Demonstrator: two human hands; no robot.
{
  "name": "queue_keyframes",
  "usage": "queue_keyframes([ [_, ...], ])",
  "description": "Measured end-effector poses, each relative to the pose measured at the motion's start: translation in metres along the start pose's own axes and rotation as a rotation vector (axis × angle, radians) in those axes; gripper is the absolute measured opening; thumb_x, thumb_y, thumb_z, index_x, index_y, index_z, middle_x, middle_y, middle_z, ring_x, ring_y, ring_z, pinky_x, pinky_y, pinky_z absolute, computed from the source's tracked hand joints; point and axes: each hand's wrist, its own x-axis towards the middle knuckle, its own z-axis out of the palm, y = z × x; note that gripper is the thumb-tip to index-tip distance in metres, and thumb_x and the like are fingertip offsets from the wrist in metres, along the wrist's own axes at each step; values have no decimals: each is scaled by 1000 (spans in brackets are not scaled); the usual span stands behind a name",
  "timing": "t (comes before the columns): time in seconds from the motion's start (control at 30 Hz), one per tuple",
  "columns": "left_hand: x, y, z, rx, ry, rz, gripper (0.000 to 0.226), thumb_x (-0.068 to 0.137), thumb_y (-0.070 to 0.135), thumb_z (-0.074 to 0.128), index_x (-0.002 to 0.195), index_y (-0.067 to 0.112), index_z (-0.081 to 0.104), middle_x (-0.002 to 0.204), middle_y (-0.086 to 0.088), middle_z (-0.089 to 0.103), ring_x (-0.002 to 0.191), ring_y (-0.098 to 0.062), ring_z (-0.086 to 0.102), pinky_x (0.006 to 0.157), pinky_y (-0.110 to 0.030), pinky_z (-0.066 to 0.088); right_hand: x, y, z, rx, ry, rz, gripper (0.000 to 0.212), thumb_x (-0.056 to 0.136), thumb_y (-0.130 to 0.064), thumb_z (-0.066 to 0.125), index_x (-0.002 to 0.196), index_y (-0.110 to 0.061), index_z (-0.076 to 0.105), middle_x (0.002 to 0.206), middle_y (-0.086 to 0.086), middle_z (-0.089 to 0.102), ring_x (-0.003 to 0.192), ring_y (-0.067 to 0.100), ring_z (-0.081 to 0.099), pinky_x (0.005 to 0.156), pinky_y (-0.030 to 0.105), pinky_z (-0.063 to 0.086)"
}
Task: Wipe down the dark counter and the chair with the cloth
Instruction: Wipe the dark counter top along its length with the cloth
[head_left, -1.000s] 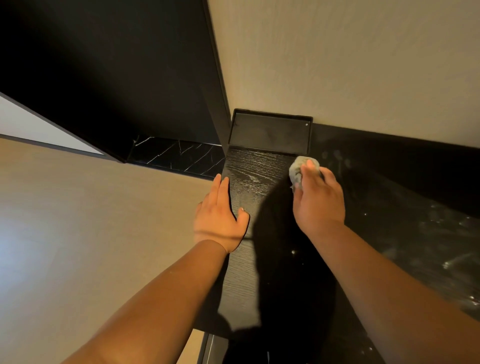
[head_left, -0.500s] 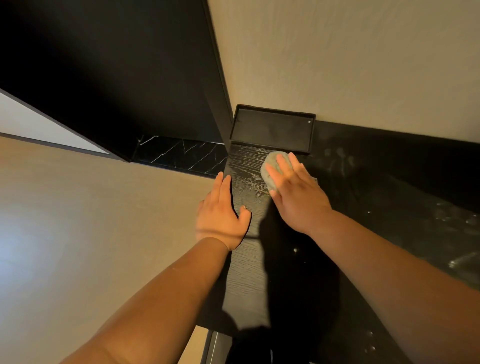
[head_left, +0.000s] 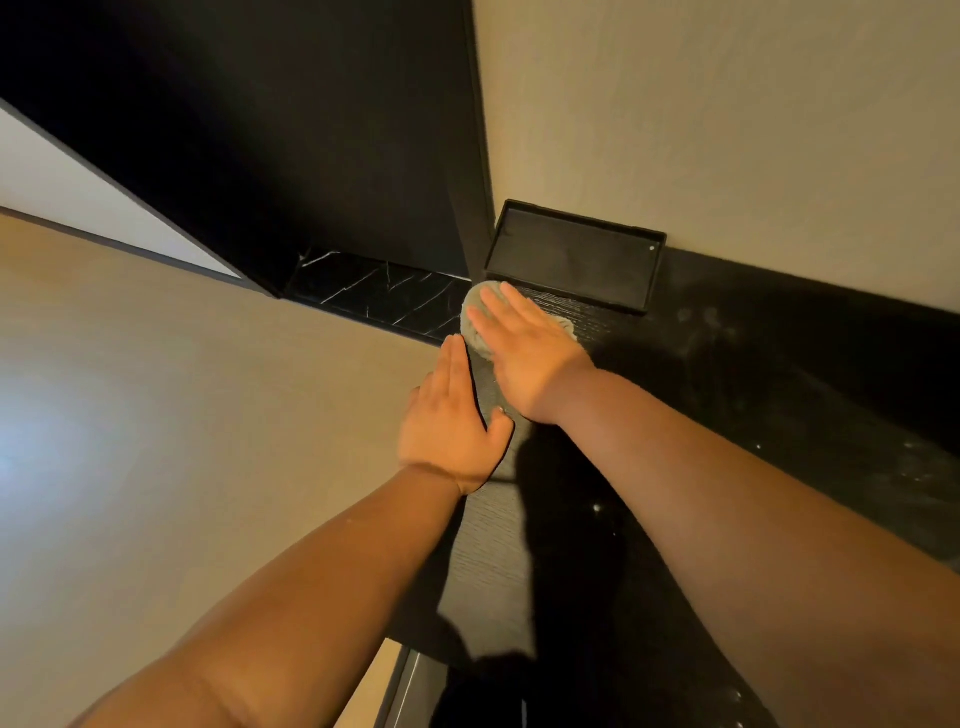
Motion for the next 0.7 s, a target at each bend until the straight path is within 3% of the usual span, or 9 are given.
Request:
queue_keyframes([
  [0.17,0,-2,2,-19,19,9,90,98,62,48,166,10,20,168,-12,34,150,-26,41,117,-47,41,-57,-6,9,28,76,-64,64,100,-16,52,160,-25,31,170,-3,18,158,21,5,127,37,2],
  [0.3,0,-1,-1,-25,14,2,95,95,65,46,167,8,18,169,-12,33,151,-26,39,118,-45,39,-58,-2,6,11,22,-75,62,102,-18,49,160,-29,30,170,-7,15,158,18,2,126,36,2],
  [0.47,2,-1,-1,-9,-5,-7,99,91,61,54,168,14,11,170,-7,30,151,-23,37,120,-44,38,-23,15,-2,38,48,40,71,98,-12,48,161,-32,24,171,-10,9,159,19,-4,127,49,15],
  [0.7,3,-2,-1,-64,-19,-23,103,89,65,51,168,16,7,171,-5,26,152,-22,35,120,-44,37,-89,1,16,13,62,-33,57,100,-16,50,152,-37,41,169,-11,14,158,21,-8,127,42,-1],
])
